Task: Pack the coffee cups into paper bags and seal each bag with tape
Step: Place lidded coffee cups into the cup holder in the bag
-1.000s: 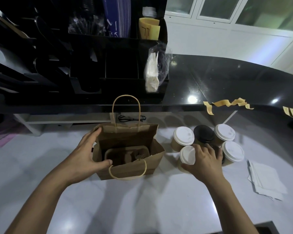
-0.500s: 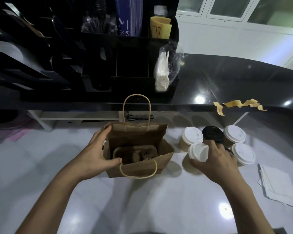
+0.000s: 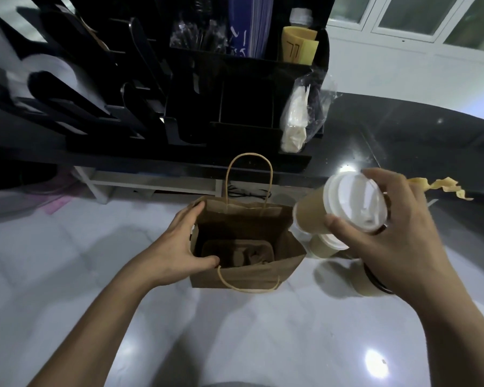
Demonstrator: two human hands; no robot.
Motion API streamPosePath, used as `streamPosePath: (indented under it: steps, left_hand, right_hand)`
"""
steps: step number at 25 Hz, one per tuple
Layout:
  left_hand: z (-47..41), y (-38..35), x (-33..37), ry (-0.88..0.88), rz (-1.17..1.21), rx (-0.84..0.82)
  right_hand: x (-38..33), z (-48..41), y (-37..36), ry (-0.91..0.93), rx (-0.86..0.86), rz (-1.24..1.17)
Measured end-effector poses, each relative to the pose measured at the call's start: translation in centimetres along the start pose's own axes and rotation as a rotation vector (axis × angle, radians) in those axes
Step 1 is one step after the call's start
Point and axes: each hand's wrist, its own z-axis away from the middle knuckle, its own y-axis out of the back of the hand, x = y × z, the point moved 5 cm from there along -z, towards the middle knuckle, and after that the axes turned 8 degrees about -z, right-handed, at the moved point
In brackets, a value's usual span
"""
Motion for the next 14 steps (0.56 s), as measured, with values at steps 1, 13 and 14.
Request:
streamPosePath:
  steps: [1, 13, 14]
  left_hand:
    - [-0.1, 0.0, 0.0, 0.0, -0.005, -0.001]
    - [0.0, -0.1, 0.0, -0.007, 0.015, -0.018]
    - [0.0, -0.1, 0.0, -0.013, 0.011, -0.018]
  right_hand:
    - [-0.6, -0.1, -0.4, 0.03, -0.021, -0.023]
    - [-3.0, -1.4, -10.6, 0.184, -0.559, 0.096]
    - [-2.9, -1.7, -11.5, 0.191, -0.605, 0.121]
